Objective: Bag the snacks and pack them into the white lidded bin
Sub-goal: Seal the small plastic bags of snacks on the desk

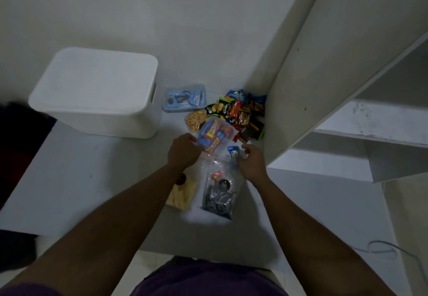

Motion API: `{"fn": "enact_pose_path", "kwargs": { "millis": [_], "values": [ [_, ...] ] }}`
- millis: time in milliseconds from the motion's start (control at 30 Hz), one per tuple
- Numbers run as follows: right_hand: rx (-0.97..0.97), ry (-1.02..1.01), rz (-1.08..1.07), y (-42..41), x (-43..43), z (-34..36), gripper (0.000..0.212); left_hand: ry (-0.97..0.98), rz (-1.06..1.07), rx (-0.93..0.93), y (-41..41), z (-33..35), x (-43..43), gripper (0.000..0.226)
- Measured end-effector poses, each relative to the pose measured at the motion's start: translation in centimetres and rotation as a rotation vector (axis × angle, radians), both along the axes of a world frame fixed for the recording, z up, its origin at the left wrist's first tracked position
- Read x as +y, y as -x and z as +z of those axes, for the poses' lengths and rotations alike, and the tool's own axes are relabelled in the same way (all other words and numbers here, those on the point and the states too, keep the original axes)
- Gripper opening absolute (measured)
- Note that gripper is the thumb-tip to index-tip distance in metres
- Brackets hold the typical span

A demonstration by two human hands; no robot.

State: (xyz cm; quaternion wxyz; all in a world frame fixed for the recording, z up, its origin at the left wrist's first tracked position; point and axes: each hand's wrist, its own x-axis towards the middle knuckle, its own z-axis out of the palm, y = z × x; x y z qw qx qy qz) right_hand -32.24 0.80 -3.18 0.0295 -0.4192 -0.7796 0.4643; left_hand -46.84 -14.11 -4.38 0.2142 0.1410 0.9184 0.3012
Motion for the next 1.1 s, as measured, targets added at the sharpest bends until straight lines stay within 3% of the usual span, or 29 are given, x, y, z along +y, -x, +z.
{"fn": "enact_pose_path", "kwargs": {
  "millis": [133, 333, 500, 700, 900, 1000, 1100],
  "values": [
    [0.071, -0.090, 0.119, 3.4, 0.0, 0.0, 0.019, 0.068, 0.055, 0.020, 3.4, -0.6, 0.9, 0.035],
    [0.045, -0.247, 0.375, 9.4, -2.3, -2.5, 0.027, 0.103, 0.178, -0.237, 7.3, -3.0, 2.8, 0.068],
    [-0.072, -0.562, 0.524, 13.2, -2.5, -4.6, 0.022, -0.029, 0.348, -0.396, 9.0, -5.1, 4.1, 0.060],
    [-0.252, -0.767, 0.539, 13.6, -1.5, -3.8, 0.040, -0.131, 0.435, -0.548, 10.3, -6.2, 4.6, 0.071],
    [-0.400, -0.784, 0.505, 14.1, -0.6, -3.4, 0.063, -0.277, 0.293, -0.566, 10.3, -4.8, 4.8, 0.015],
    [-0.447, -0.749, 0.578, 14.4, -0.8, -3.4, 0.072, -0.343, 0.333, -0.516, 10.4, -4.4, 4.9, 0.012],
    [-0.370, -0.740, 0.606, 14.3, -0.9, -3.3, 0.062, -0.452, 0.433, -0.532, 10.3, -3.6, 4.9, 0.011]
  ]
}}
